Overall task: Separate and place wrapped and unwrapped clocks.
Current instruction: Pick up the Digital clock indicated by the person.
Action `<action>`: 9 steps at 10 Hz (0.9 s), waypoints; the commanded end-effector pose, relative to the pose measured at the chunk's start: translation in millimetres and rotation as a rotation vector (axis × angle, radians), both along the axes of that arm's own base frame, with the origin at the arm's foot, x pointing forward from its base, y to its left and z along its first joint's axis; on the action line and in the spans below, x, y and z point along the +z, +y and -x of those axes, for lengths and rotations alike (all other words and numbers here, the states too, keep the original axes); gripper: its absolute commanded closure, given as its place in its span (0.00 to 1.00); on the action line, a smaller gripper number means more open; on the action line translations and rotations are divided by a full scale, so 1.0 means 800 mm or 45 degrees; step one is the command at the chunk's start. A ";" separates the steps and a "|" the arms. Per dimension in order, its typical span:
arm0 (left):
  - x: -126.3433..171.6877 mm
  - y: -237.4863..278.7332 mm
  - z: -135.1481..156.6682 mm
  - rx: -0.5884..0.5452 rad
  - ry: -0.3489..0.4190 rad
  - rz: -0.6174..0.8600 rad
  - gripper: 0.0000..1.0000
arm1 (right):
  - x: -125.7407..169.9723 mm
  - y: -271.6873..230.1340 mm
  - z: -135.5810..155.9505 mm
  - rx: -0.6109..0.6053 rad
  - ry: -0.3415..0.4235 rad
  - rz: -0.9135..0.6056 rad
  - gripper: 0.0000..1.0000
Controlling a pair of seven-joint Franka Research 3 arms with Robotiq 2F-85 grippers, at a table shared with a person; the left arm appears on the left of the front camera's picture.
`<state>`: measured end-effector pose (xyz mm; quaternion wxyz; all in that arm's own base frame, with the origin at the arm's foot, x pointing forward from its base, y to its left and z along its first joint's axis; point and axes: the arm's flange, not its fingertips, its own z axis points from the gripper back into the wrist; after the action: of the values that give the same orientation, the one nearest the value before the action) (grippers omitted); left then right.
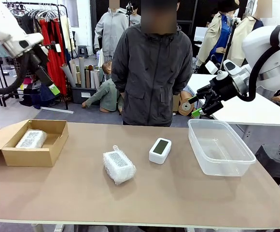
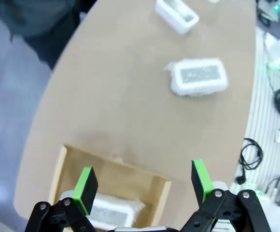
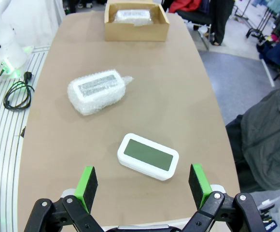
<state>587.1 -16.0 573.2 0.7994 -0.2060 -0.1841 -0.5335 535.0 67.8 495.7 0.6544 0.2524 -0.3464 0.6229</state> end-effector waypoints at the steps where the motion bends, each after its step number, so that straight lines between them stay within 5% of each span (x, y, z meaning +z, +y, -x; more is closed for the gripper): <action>1: 0.000 0.017 0.016 -0.165 -0.076 0.127 0.00 | 0.002 -0.001 0.001 -0.002 -0.013 0.006 0.00; 3: -0.007 0.019 0.038 -0.273 -0.176 0.125 0.00 | 0.002 -0.001 0.001 -0.002 -0.013 0.006 0.00; 4: 0.013 0.008 0.009 -0.156 -0.110 0.080 0.00 | 0.002 -0.001 0.001 -0.002 -0.013 0.006 0.00; 9: 0.010 0.010 0.012 -0.175 -0.117 0.092 0.00 | 0.002 -0.001 0.001 -0.002 -0.013 0.006 0.00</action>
<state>578.4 -8.7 581.6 0.7454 -0.2224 -0.2248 -0.5869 535.0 67.9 495.7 0.6544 0.2524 -0.3464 0.6229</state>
